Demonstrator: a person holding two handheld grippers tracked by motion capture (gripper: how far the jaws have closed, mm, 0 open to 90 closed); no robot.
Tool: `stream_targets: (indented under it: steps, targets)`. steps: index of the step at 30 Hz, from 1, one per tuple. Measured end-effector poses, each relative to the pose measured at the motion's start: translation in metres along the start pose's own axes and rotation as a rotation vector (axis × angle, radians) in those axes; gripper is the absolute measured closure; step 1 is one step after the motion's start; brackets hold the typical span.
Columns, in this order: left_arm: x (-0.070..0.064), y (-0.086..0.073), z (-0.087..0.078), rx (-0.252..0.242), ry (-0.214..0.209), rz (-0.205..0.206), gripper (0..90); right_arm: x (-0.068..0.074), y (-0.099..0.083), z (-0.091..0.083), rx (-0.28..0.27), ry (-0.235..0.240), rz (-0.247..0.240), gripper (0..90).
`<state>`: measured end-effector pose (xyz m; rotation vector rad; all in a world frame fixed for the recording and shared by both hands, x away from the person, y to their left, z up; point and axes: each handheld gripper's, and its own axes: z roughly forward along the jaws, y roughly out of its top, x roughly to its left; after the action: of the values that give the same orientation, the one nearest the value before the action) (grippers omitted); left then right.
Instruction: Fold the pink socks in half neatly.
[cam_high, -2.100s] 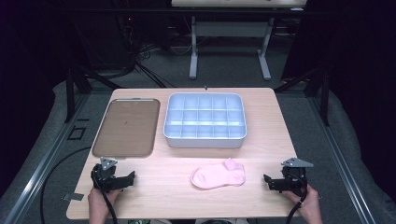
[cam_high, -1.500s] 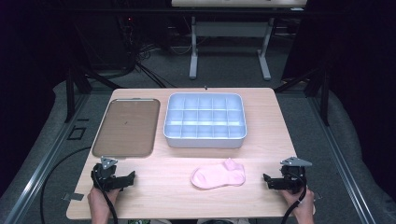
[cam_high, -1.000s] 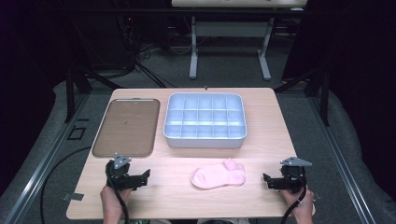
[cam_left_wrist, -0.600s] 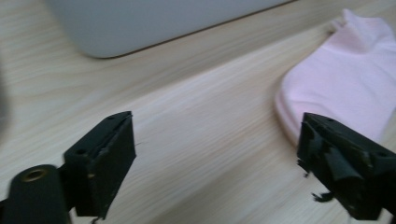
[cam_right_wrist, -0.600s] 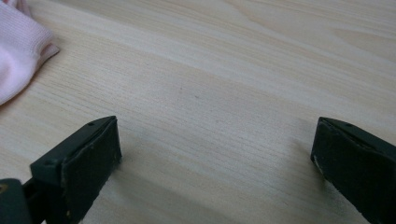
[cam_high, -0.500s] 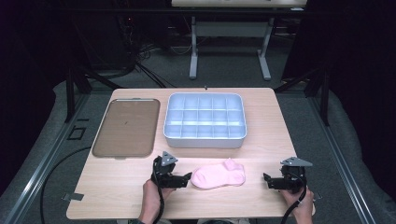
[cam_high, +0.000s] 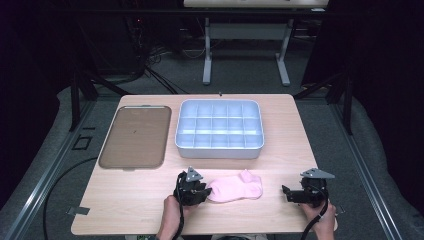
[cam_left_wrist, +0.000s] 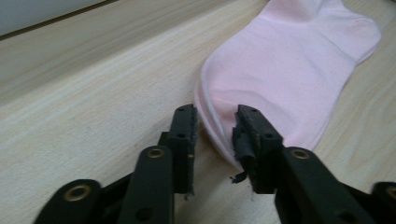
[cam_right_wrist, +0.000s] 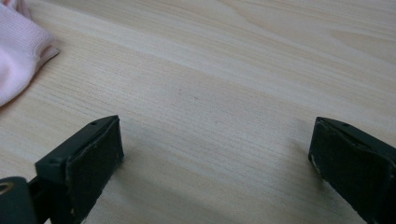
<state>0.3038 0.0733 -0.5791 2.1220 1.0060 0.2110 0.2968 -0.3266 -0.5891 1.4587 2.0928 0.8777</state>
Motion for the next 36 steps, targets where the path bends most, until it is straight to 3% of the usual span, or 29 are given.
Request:
stream_targets:
  steps: [7, 19, 23, 26, 29, 33, 36]
  targets:
    - [-0.002, -0.002, -0.001, -0.010, 0.006, 0.003, 85.8, 0.001, 0.000, 0.000, -0.006, 0.003, 0.003, 3.0]
    - [0.007, -0.014, -0.012, -0.057, 0.020, -0.034, 87.0, 0.000, 0.001, -0.001, 0.004, -0.002, 0.010, 4.3]
    - [0.011, -0.019, -0.016, -0.069, 0.021, -0.049, 86.9, 0.001, 0.002, -0.002, 0.005, 0.008, 0.021, 11.3]
    - [0.014, -0.022, -0.017, -0.079, 0.017, -0.058, 86.7, 0.010, 0.008, -0.009, -0.036, 0.107, 0.055, 13.6]
    - [0.016, -0.024, -0.017, -0.086, 0.006, -0.057, 86.5, 0.029, 0.019, -0.011, -0.043, 0.204, 0.056, 18.9]
    - [0.018, -0.025, -0.017, -0.096, -0.007, -0.072, 86.4, 0.055, 0.031, 0.001, 0.014, 0.313, 0.058, 36.3]
    - [0.019, -0.026, -0.017, -0.100, -0.015, -0.074, 86.3, 0.070, 0.036, 0.011, 0.048, 0.346, 0.049, 45.5]
